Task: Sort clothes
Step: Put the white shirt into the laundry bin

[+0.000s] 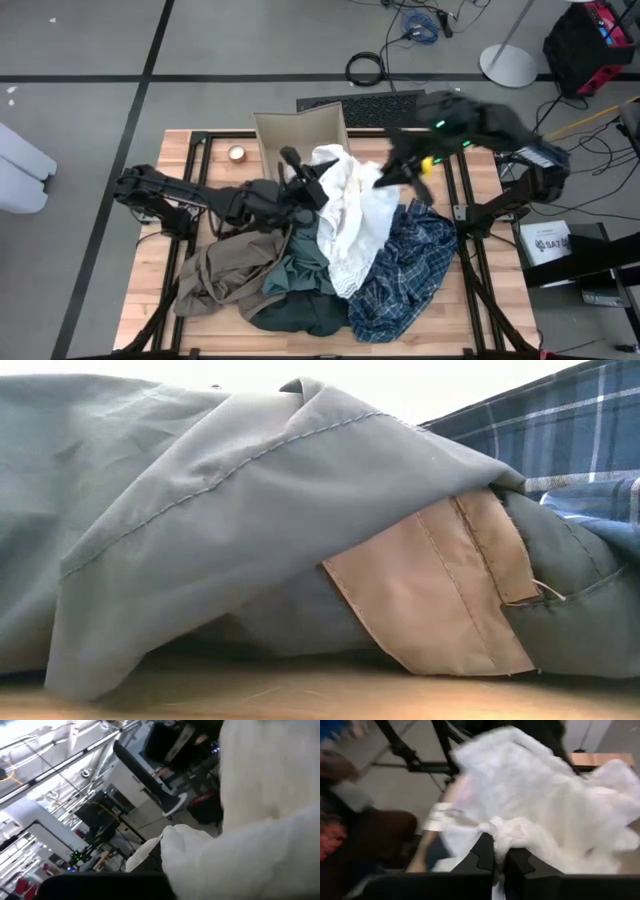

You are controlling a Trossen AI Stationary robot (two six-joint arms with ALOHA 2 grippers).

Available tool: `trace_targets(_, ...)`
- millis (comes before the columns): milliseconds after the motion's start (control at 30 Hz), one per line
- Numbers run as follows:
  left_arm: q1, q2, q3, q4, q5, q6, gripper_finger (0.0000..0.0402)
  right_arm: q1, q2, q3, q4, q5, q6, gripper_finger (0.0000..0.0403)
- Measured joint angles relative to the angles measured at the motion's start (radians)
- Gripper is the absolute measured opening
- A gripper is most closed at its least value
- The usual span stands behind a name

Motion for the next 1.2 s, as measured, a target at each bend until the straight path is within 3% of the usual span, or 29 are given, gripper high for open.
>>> trace_targets(133,-0.048,0.0,0.0,-0.162,-0.041,-0.034,0.0012,-0.003,-0.066,-0.213,0.233,0.021,-0.055,0.0003)
trace_targets(300,-0.108,0.0,0.0,-0.398,-0.048,-0.222,0.0012,0.02,-0.195,-0.528,0.571,0.013,-0.042,0.0003)
trace_targets(467,-0.14,0.0,0.0,-0.476,-0.019,-0.339,0.0012,0.089,-0.229,-0.842,0.965,0.024,-0.022,0.0023)
trace_targets(567,-0.144,0.0,0.0,-0.506,0.027,-0.405,0.0012,0.124,-0.199,-0.96,1.183,0.025,-0.053,0.0046)
trace_targets(633,-0.143,0.0,0.0,-0.554,0.064,-0.471,0.0012,0.146,-0.184,-1.0,1.275,0.046,-0.095,0.0064)
trace_targets(833,-0.135,0.003,0.0,-0.648,0.174,-0.668,0.0012,0.21,-0.136,-1.02,1.317,0.277,-0.221,0.0124)
trace_targets(1200,-0.134,0.015,-0.003,-0.653,0.193,-0.655,0.0012,0.265,0.023,-1.019,1.414,0.445,-0.311,0.018)
